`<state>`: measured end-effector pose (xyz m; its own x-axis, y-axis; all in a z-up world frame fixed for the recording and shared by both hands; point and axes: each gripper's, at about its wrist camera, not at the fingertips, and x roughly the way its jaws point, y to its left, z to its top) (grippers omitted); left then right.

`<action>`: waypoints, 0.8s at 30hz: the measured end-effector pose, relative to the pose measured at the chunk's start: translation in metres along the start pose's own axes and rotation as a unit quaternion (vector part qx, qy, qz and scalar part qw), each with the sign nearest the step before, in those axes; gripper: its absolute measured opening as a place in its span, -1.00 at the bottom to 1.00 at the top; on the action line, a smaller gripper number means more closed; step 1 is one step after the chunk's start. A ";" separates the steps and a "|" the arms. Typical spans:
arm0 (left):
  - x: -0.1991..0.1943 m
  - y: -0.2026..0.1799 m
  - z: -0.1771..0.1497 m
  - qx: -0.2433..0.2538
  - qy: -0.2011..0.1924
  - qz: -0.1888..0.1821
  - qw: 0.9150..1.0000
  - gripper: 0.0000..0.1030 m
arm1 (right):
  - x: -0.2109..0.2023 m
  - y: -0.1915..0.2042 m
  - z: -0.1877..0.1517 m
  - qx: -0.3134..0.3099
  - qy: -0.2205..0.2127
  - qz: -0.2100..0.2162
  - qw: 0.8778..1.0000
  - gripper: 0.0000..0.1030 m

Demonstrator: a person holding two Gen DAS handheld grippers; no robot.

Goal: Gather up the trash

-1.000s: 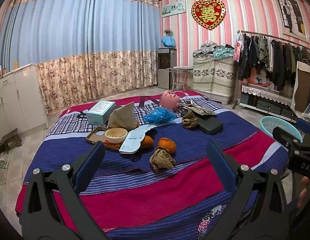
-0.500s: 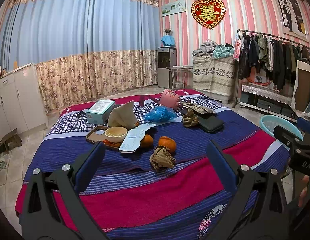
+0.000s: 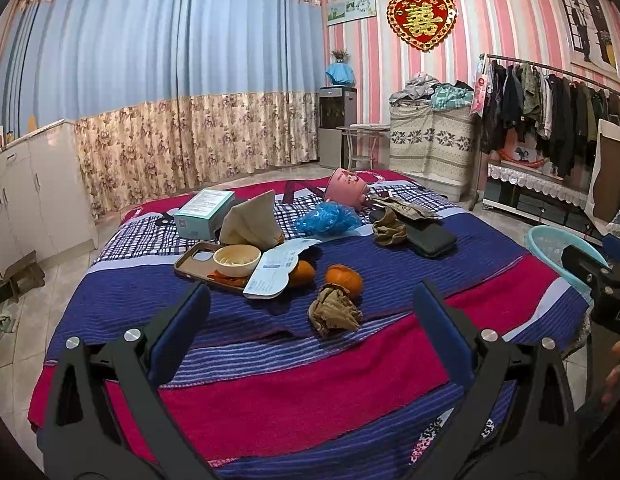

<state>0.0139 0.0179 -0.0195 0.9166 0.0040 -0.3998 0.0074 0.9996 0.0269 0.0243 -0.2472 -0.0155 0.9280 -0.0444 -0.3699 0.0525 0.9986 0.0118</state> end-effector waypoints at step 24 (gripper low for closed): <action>0.070 0.015 -0.013 0.015 0.081 0.003 0.997 0.90 | 0.039 0.000 -0.015 -0.024 0.049 -0.036 0.998 0.92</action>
<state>0.0733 0.0338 -0.0593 0.8400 0.0165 -0.5423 0.0166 0.9983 0.0561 0.0551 -0.2485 -0.0443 0.8819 -0.1145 -0.4573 0.0970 0.9934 -0.0616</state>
